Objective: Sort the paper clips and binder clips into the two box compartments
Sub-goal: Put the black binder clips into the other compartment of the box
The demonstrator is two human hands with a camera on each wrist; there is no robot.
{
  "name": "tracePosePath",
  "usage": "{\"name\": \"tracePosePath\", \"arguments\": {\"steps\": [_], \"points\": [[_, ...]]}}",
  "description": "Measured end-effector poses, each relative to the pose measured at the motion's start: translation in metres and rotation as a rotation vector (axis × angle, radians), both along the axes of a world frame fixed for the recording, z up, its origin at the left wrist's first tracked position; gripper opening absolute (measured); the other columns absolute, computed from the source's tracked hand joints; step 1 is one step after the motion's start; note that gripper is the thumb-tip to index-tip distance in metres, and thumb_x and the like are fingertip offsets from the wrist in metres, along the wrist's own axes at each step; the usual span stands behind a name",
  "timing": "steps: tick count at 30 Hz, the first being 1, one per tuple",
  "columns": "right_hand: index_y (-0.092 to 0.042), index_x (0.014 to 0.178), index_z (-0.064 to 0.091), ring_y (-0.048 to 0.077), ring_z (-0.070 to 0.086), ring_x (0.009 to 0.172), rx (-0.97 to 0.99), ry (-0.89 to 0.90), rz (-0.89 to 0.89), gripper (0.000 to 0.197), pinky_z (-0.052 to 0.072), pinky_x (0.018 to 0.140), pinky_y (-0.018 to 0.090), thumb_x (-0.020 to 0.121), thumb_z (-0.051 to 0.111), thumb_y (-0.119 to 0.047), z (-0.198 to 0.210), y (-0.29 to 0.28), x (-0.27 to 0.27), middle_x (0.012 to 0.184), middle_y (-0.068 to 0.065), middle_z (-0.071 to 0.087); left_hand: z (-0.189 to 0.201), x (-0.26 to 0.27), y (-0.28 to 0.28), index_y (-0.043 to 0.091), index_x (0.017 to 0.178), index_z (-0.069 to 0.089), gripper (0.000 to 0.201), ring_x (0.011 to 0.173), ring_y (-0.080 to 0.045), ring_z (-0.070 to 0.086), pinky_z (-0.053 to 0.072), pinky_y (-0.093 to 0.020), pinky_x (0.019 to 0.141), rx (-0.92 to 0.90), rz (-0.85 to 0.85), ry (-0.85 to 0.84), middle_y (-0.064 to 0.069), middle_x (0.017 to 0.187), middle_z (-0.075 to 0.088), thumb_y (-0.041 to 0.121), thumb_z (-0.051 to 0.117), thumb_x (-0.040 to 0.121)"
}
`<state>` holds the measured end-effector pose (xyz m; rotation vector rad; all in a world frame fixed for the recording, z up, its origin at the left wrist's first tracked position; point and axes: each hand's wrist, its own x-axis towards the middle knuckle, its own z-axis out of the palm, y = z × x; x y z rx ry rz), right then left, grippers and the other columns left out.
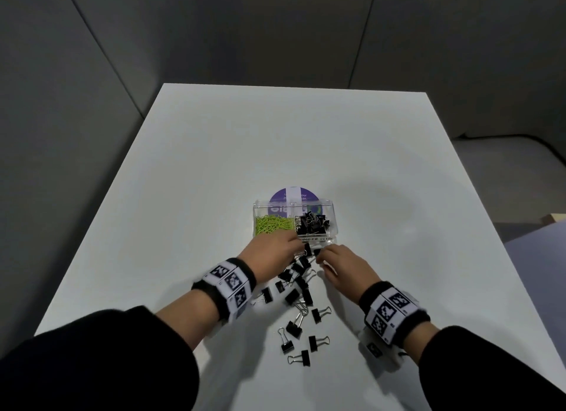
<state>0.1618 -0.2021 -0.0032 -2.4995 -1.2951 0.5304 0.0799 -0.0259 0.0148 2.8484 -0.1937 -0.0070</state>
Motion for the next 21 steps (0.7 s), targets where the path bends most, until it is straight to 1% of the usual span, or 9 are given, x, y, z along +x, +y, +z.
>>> {"name": "tracePosePath", "arguments": {"steps": [4, 5, 7, 9, 11, 13, 16, 19, 21], "points": [[-0.007, 0.103, 0.063, 0.03, 0.058, 0.105, 0.033, -0.043, 0.101, 0.024, 0.052, 0.089, 0.04, 0.079, 0.064, -0.01, -0.002, 0.011, -0.012, 0.111, 0.012, 0.063, -0.021, -0.034, 0.016, 0.011, 0.094, 0.07, 0.029, 0.075, -0.023, 0.067, 0.053, -0.027, 0.048, 0.079, 0.044, 0.045, -0.005, 0.088, 0.069, 0.007, 0.077, 0.067], [-0.007, 0.104, 0.064, 0.031, 0.061, 0.101, 0.001, -0.05, 0.104, 0.03, 0.054, 0.087, 0.04, 0.074, 0.069, -0.011, -0.005, 0.013, -0.014, 0.109, 0.012, 0.066, -0.025, -0.037, 0.017, 0.012, 0.101, 0.068, 0.03, 0.082, -0.024, 0.068, 0.055, -0.028, 0.054, 0.089, 0.08, 0.047, -0.006, 0.096, 0.069, 0.012, 0.075, 0.071], [-0.008, 0.113, 0.061, 0.033, 0.062, 0.103, -0.045, -0.108, 0.122, 0.047, 0.053, 0.089, 0.041, 0.069, 0.075, -0.017, -0.009, 0.018, -0.016, 0.114, 0.014, 0.065, -0.03, -0.042, 0.017, 0.012, 0.122, 0.058, 0.039, 0.107, -0.029, 0.062, 0.055, -0.035, 0.08, 0.077, 0.141, 0.122, -0.012, 0.122, 0.062, 0.023, 0.063, 0.085], [-0.008, 0.135, 0.042, 0.035, 0.044, 0.127, -0.113, -0.091, 0.109, 0.059, 0.039, 0.106, 0.043, 0.083, 0.063, -0.028, -0.01, 0.022, -0.019, 0.139, 0.016, 0.047, -0.034, -0.047, 0.014, 0.013, 0.135, 0.046, 0.045, 0.126, -0.029, 0.049, 0.045, -0.037, 0.1, 0.111, 0.153, 0.157, -0.013, 0.137, 0.05, 0.032, 0.048, 0.093], [-0.012, 0.145, 0.021, 0.03, 0.018, 0.142, -0.219, -0.048, 0.091, 0.06, 0.022, 0.117, 0.04, 0.095, 0.043, -0.035, -0.012, 0.019, -0.023, 0.154, 0.01, 0.02, -0.035, -0.051, 0.008, 0.017, 0.123, 0.059, 0.047, 0.115, -0.023, 0.06, 0.052, -0.029, 0.09, 0.194, 0.101, 0.232, -0.006, 0.121, 0.064, 0.041, 0.037, 0.089], [-0.013, 0.146, 0.015, 0.027, 0.01, 0.143, -0.254, -0.052, 0.111, 0.059, 0.018, 0.117, 0.038, 0.097, 0.036, -0.037, -0.011, 0.014, -0.03, 0.157, 0.006, 0.011, -0.039, -0.058, 0.002, 0.02, 0.108, 0.068, 0.053, 0.099, -0.018, 0.068, 0.056, -0.024, 0.075, 0.228, 0.088, 0.272, 0.001, 0.103, 0.072, 0.049, 0.031, 0.082], [-0.016, 0.147, 0.014, 0.025, 0.012, 0.143, -0.286, -0.027, 0.164, 0.066, 0.02, 0.116, 0.037, 0.093, 0.034, -0.049, -0.009, 0.002, -0.038, 0.157, 0.005, 0.01, -0.043, -0.071, -0.005, 0.014, 0.117, 0.062, 0.061, 0.106, -0.026, 0.064, 0.055, -0.033, 0.082, 0.124, 0.057, 0.262, -0.008, 0.113, 0.067, 0.054, 0.028, 0.086], [-0.021, 0.148, 0.001, 0.023, 0.002, 0.145, -0.265, -0.014, 0.218, 0.111, 0.01, 0.118, 0.038, 0.061, 0.024, -0.086, -0.005, -0.014, -0.04, 0.158, 0.005, -0.001, -0.04, -0.081, -0.007, 0.02, 0.143, 0.03, 0.095, 0.139, -0.029, 0.03, 0.028, -0.042, 0.112, 0.072, 0.048, 0.276, -0.012, 0.151, 0.03, 0.08, 0.008, 0.073], [-0.027, 0.142, -0.019, 0.02, -0.018, 0.14, -0.272, 0.016, 0.275, 0.125, -0.006, 0.115, 0.036, 0.044, 0.025, -0.091, -0.004, -0.026, -0.045, 0.153, 0.003, -0.02, -0.033, -0.09, -0.01, 0.027, 0.148, 0.005, 0.107, 0.146, -0.024, 0.002, 0.003, -0.039, 0.118, 0.069, 0.029, 0.389, -0.005, 0.158, 0.001, 0.084, 0.01, 0.058]]}}
